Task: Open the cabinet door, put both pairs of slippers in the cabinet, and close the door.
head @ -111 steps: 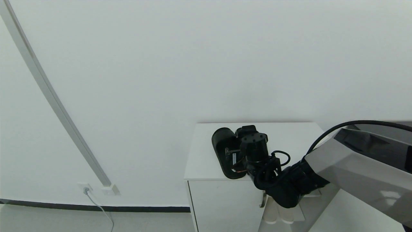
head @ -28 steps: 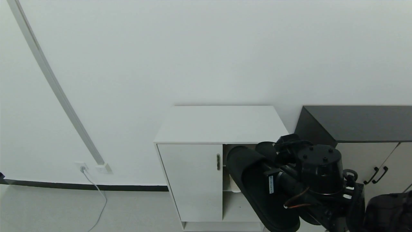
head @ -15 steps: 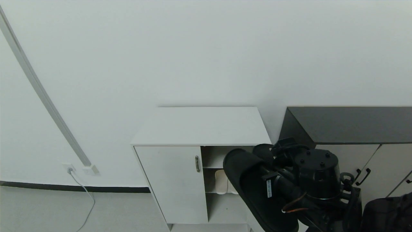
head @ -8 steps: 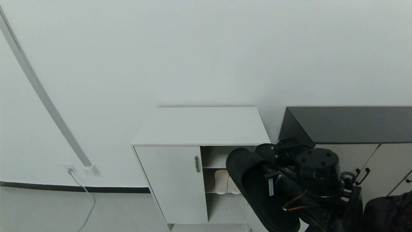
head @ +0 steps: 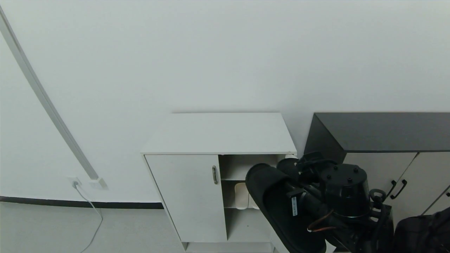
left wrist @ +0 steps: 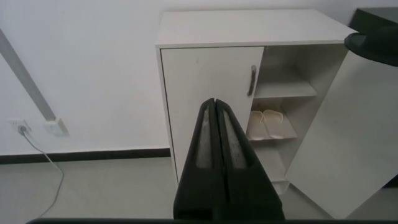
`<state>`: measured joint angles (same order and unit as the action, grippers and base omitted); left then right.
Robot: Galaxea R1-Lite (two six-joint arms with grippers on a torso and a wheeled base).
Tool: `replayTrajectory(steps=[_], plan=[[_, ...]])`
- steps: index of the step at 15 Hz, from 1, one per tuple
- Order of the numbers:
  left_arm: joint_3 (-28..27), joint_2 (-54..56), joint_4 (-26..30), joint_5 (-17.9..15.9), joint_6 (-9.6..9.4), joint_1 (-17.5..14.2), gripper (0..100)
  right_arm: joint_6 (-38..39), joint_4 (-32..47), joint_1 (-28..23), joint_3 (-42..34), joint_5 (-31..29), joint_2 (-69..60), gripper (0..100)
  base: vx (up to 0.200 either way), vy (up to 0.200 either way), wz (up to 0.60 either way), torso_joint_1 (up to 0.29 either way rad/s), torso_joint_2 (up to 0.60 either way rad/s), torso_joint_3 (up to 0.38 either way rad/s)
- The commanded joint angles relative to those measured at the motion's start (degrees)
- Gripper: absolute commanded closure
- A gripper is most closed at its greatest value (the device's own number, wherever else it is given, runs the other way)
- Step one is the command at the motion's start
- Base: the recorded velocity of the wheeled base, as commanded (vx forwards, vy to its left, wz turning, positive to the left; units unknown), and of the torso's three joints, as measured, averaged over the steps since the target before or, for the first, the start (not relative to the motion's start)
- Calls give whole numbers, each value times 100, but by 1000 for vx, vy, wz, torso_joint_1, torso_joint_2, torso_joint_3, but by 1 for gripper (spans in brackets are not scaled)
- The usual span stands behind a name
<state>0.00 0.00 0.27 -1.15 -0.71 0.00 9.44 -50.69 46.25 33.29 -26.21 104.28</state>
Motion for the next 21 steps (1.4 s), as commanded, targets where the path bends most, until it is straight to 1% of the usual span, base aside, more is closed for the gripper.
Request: replayTrajectory(steps=[1, 11, 21], plan=[[-9, -9, 0, 0, 0, 0, 100, 6, -2, 7, 2, 2, 40, 100, 0, 0, 0, -163, 349, 193], [0, -9, 0, 0, 0, 0, 100, -3, -2, 33, -7, -7, 40, 100, 0, 0, 0, -162, 370, 205], [0, -9, 0, 0, 0, 0, 100, -3, -82, 112, -77, 2, 40, 100, 0, 0, 0, -219, 532, 307]])
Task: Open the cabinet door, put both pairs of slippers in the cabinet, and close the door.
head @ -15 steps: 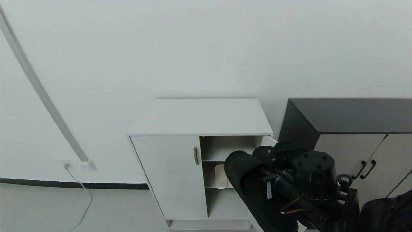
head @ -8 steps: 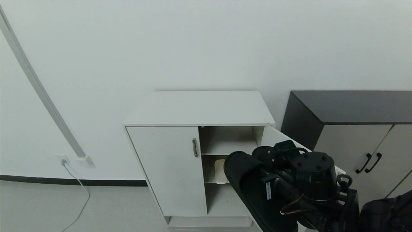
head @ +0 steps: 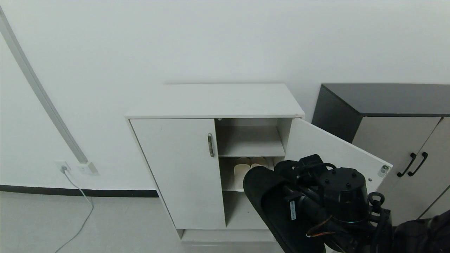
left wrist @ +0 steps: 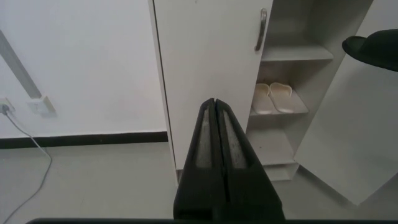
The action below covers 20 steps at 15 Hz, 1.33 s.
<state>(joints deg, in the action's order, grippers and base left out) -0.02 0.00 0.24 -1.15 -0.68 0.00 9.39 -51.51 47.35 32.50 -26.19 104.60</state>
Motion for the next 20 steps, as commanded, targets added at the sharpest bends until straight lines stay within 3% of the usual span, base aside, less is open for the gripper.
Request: replayTrajectory(steps=[1, 12, 20], plan=[[-6, -9, 2, 0, -2, 0, 100, 2, 0, 2, 2, -1, 17, 100, 0, 0, 0, -193, 520, 305], [-6, -9, 2, 0, -2, 0, 100, 2, 0, 2, -7, -1, 17, 100, 0, 0, 0, -160, 483, 322], [-6, -9, 2, 0, -2, 0, 100, 2, 0, 11, -33, -1, 52, 100, 0, 0, 0, -66, 443, 372]])
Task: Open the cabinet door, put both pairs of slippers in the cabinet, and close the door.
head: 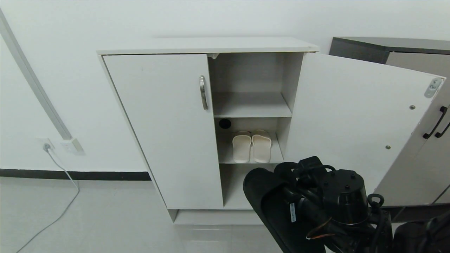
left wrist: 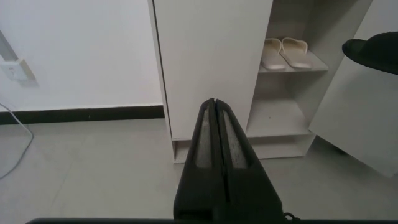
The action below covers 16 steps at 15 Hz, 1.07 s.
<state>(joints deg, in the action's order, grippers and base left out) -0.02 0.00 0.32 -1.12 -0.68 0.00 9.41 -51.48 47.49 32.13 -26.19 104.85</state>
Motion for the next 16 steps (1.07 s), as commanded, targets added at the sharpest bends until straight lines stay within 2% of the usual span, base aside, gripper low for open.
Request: replayTrajectory(steps=[1, 5, 6, 8, 9, 12, 13, 14, 15, 16], plan=[[2, -9, -5, -2, -2, 0, 100, -1, -29, 5, 3, -1, 44, 100, 0, 0, 0, -17, 251, 242], [2, -9, -5, -2, -2, 0, 100, -185, -424, 76, 3, -36, 325, 100, 0, 0, 0, 2, 56, 52], [2, -9, -5, -2, -2, 0, 100, -493, -758, 243, 30, -185, 475, 100, 0, 0, 0, 0, 0, 0], [-6, -9, -5, -2, -2, 0, 100, -519, -1022, 445, 663, -1073, 914, 100, 0, 0, 0, 0, 0, 0], [-6, -9, -5, -2, -2, 0, 100, -519, -995, 436, 917, -1073, 1011, 100, 0, 0, 0, 0, 0, 0], [-6, -9, -5, -2, -2, 0, 100, -194, 305, 445, 1990, -1082, 932, 100, 0, 0, 0, 0, 0, 0], [-6, -9, -5, -2, -11, 0, 100, 342, 1791, 445, 2948, -1082, 765, 100, 0, 0, 0, 0, 0, 0], [2, -9, -5, -2, -2, 0, 100, 702, 2907, 454, 3607, -1126, 677, 100, 0, 0, 0, 0, 0, 0], [2, -9, -5, -2, -2, 0, 100, 1054, 3839, 489, 4284, -1170, 651, 100, 0, 0, 0, 0, 0, 0], [-6, -9, -5, -2, -2, 0, 100, 1265, 4278, 489, 4723, -1293, 659, 100, 0, 0, 0, 0, 0, 0]])
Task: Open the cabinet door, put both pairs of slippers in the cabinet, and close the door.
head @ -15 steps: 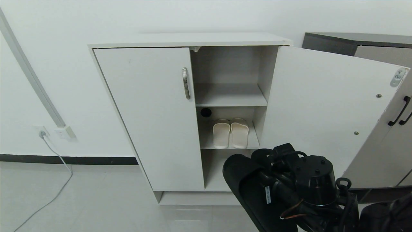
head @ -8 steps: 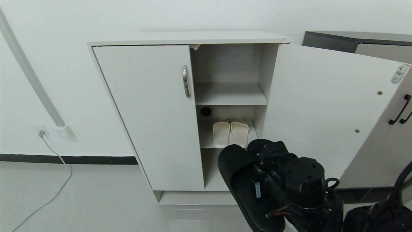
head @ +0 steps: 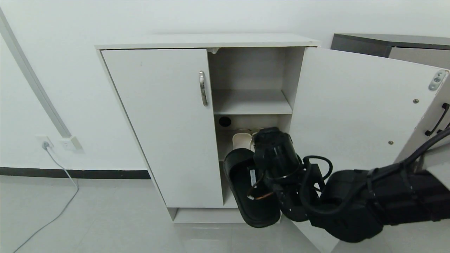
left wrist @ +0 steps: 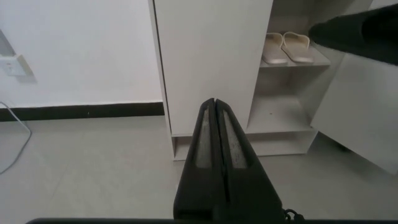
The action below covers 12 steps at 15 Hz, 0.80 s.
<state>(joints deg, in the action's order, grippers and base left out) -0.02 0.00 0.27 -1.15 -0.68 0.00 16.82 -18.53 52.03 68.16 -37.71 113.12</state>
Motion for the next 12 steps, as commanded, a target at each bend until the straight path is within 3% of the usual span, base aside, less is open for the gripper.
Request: replayTrajectory(steps=[1, 5, 12], plan=[[2, -9, 0, 0, -2, 0, 100, 524, 1062, 35, 1340, -343, -158, 100, 0, 0, 0, 0, 0, 0], [2, -9, 0, 0, -2, 0, 100, 155, 1053, 97, 1622, -747, -185, 100, 0, 0, 0, 0, 0, 0], [-6, -9, 0, 0, -11, 0, 100, 111, 1036, 114, 1604, -773, -158, 100, 0, 0, 0, 0, 0, 0]])
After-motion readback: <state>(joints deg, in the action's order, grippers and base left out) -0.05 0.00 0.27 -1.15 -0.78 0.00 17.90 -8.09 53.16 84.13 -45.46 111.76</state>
